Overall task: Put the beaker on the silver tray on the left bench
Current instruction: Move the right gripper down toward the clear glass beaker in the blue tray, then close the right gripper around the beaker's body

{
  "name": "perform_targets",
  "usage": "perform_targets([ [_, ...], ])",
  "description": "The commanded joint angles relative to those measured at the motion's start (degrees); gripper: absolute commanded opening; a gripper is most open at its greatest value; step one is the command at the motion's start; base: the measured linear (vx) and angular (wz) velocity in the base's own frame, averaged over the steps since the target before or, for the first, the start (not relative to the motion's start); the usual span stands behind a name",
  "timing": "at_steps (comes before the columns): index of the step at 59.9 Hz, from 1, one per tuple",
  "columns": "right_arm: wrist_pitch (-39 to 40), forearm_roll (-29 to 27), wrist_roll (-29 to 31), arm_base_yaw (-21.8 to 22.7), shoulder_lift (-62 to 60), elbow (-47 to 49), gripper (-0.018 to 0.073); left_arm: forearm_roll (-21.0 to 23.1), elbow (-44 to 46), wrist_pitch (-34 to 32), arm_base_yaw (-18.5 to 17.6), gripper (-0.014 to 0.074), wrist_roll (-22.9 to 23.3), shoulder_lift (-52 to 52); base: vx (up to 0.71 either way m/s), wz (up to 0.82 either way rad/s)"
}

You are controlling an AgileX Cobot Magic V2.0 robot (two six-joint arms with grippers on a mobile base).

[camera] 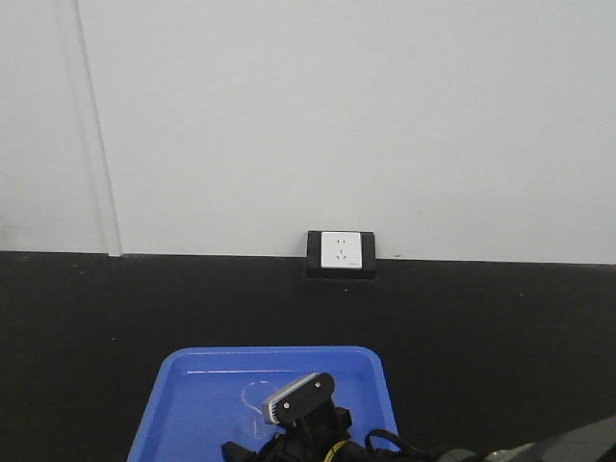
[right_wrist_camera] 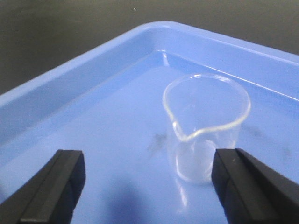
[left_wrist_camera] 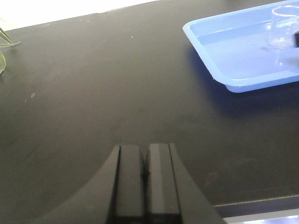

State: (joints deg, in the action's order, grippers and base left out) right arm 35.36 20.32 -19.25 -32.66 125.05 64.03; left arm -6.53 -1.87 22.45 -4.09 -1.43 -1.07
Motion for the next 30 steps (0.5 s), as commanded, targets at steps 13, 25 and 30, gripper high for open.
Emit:
perform_targets([
  [13, -0.6, -3.8, 0.1, 0.3, 1.7, 9.5, 0.0594, 0.0, -1.1, -4.7, -0.2, 0.0001, 0.1, -0.4, 0.00, 0.00],
  [25, -0.6, -4.8, 0.1, 0.3, 4.0, 13.0, 0.0594, 0.0, -1.1, -4.7, -0.2, 0.0001, 0.1, -0.4, 0.00, 0.00],
  [30, -0.6, -6.0, 0.1, 0.3, 5.1, 14.5, 0.0593, 0.0, -1.1, -4.7, -0.2, 0.0001, 0.1, -0.4, 0.00, 0.00],
])
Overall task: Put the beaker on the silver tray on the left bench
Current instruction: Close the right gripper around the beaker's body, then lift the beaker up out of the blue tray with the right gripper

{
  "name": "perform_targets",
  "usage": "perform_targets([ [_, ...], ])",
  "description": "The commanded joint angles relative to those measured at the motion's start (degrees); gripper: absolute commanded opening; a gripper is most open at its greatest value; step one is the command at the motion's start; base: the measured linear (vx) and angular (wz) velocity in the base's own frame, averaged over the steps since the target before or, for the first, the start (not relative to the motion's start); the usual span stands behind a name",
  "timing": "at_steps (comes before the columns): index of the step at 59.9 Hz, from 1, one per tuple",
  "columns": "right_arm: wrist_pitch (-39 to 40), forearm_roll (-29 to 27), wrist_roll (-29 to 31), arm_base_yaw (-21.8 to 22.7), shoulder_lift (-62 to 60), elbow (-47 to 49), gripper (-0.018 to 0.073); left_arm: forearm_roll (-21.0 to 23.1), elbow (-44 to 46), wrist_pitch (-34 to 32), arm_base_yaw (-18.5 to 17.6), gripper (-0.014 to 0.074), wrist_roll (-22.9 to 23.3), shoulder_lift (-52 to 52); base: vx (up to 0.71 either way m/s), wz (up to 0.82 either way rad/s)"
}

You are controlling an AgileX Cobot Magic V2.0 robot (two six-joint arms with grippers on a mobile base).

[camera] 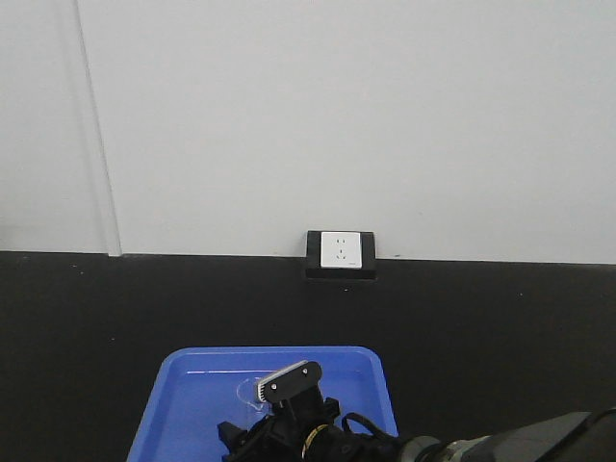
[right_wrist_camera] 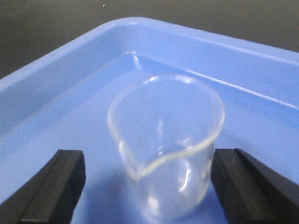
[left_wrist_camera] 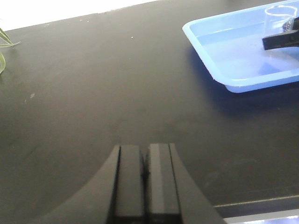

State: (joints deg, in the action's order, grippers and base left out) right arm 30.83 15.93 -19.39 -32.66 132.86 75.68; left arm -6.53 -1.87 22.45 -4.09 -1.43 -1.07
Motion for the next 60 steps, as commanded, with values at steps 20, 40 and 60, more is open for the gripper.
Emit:
perform_targets([
  [20, 4.8, -4.7, 0.3, 0.2, -1.2, 5.7, 0.0418, 0.0, -1.1, -4.7, -0.2, 0.0001, 0.1, -0.4, 0.00, 0.00],
  [40, -1.2, -4.2, -0.2, 0.2, -6.8, 5.5, -0.0016, 0.0, -1.1, -4.7, -0.2, 0.0001, 0.1, -0.4, 0.00, 0.00],
  [60, -36.1, 1.3, 1.6, 0.4, -32.1, 0.0, -0.0011, 0.0, -1.1, -4.7, -0.2, 0.0001, 0.1, -0.4, 0.00, 0.00],
])
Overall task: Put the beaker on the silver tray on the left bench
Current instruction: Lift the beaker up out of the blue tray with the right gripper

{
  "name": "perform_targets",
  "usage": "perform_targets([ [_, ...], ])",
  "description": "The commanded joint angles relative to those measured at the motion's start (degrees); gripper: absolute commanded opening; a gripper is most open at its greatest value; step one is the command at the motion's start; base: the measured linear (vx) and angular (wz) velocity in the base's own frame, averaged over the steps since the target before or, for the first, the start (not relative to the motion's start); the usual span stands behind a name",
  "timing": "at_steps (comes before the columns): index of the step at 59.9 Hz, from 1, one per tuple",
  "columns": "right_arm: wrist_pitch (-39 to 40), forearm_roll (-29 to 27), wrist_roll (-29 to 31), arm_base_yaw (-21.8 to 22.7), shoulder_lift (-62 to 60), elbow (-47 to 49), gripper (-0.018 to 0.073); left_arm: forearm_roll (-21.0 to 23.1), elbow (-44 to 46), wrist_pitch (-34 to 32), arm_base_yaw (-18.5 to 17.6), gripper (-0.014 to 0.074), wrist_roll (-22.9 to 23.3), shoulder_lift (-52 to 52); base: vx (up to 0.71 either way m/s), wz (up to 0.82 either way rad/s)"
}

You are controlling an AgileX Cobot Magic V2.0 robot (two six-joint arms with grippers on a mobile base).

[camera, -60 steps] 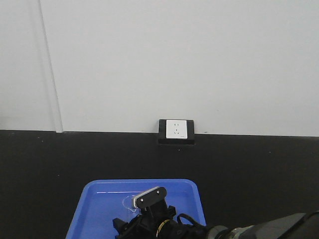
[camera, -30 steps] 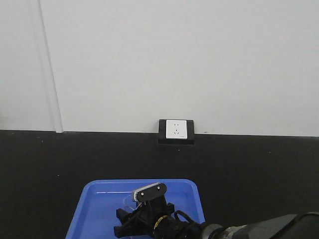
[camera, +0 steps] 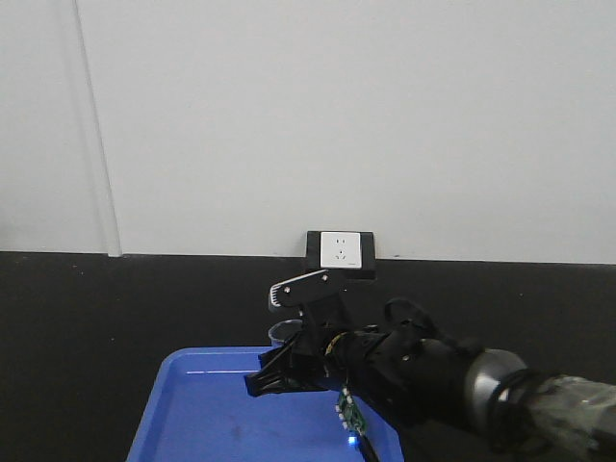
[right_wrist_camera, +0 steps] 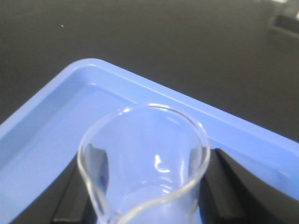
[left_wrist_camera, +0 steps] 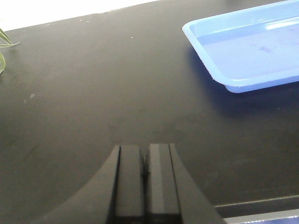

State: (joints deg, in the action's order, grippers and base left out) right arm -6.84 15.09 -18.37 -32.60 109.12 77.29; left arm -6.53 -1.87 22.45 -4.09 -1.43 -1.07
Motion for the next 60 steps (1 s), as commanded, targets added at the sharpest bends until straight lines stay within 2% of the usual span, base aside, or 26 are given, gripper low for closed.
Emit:
perform_targets([
  [1, 1.8, 2.4, 0.6, 0.3, -9.5, -2.6, -0.0011, 0.0, -1.1, -4.7, -0.2, 0.0001, 0.1, -0.4, 0.00, 0.00],
  [20, 10.9, 2.3, 0.3, 0.3, -37.9, -28.8, -0.0011, 0.0, -1.1, -4.7, -0.2, 0.0001, 0.1, -0.4, 0.00, 0.00],
  [37, 10.8, 2.3, 0.3, 0.3, -61.0, -47.5, -0.0011, 0.0, -1.1, -4.7, -0.2, 0.0001, 0.1, -0.4, 0.00, 0.00],
  [49, 7.3, 2.4, 0.4, 0.3, -72.1, -54.8, -0.0011, 0.0, -1.1, -4.7, -0.2, 0.0001, 0.1, -0.4, 0.00, 0.00],
  [60, 8.2, 4.5, 0.6, 0.3, -72.5, -56.7, -0.0011, 0.0, -1.1, -4.7, -0.2, 0.0001, 0.1, -0.4, 0.00, 0.00],
])
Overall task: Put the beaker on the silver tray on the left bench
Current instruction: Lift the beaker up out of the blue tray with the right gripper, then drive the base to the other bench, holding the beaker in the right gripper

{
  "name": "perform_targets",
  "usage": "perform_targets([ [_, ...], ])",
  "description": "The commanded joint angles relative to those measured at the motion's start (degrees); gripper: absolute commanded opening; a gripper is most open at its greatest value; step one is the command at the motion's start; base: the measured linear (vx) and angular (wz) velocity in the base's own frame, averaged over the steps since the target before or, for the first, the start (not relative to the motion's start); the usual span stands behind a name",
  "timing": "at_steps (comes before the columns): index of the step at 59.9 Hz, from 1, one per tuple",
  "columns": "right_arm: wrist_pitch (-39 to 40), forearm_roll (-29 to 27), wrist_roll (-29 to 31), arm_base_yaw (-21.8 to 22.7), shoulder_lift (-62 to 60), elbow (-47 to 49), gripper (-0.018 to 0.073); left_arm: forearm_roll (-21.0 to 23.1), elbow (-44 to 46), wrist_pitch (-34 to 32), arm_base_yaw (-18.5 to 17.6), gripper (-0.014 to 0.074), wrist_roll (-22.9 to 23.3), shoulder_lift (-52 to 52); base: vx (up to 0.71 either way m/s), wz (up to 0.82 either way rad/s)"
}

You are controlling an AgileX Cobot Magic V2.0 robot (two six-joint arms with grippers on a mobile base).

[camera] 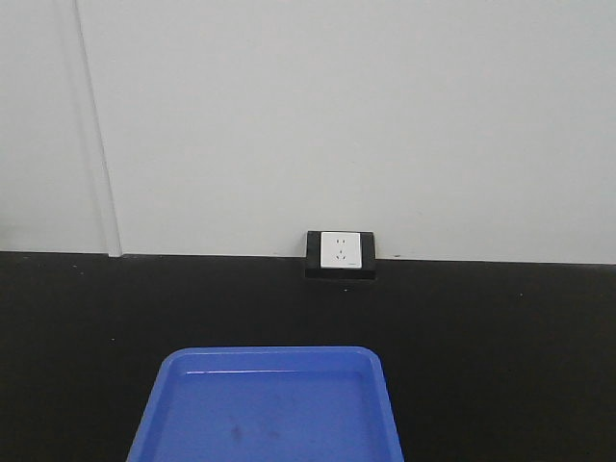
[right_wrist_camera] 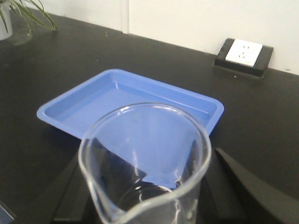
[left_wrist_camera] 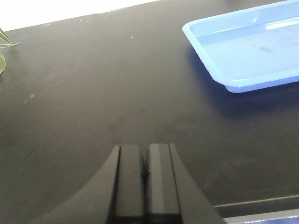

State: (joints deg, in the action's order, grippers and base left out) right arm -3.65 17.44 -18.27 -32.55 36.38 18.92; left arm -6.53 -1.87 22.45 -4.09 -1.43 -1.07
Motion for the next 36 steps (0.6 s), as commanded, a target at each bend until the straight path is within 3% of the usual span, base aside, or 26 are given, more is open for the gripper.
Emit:
perform_targets([
  [1, 5.2, 2.6, 0.5, 0.3, 0.4, 1.6, -0.0011, 0.0, -1.1, -4.7, -0.2, 0.0001, 0.1, -0.4, 0.00, 0.00],
  [7, 5.2, 5.1, 0.4, 0.3, 0.6, 1.6, -0.0011, 0.0, -1.1, -4.7, -0.2, 0.0001, 0.1, -0.4, 0.00, 0.00],
  [36, 3.6, 4.7, 0.4, 0.3, 0.6, 1.6, -0.0011, 0.0, -1.1, -4.7, -0.2, 0.0001, 0.1, -0.4, 0.00, 0.00],
])
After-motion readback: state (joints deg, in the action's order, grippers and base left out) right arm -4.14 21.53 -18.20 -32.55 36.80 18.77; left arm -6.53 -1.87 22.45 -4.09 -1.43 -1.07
